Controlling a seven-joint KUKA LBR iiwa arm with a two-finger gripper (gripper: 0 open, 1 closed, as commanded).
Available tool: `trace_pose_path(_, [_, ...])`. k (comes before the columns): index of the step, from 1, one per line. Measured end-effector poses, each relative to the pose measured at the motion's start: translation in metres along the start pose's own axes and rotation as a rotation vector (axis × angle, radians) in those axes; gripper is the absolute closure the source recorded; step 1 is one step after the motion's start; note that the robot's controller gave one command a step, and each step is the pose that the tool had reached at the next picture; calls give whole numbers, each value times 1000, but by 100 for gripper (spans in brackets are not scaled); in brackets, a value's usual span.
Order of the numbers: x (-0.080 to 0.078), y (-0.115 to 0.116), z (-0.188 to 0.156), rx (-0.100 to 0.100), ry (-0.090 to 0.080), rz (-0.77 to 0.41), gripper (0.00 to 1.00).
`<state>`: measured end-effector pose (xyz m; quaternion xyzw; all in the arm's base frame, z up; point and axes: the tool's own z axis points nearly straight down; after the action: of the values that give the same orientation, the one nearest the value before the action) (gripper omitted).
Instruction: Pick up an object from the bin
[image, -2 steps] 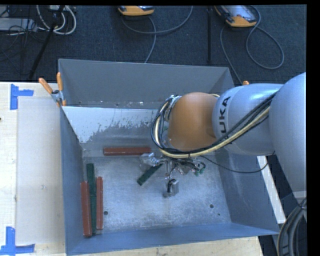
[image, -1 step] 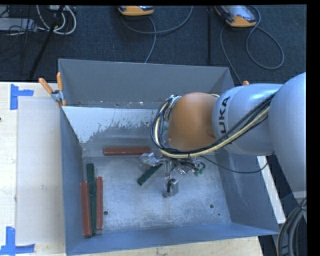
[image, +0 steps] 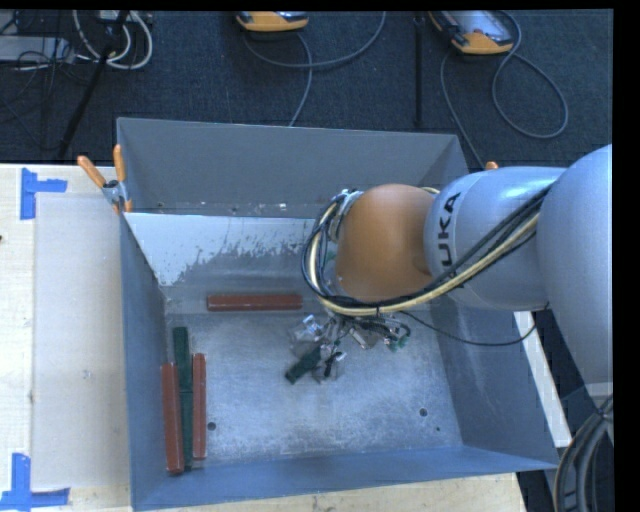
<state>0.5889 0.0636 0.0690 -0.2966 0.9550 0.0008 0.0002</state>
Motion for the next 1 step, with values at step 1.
trace_pose_path(1, [-1,0,-43,3,-4,2,100])
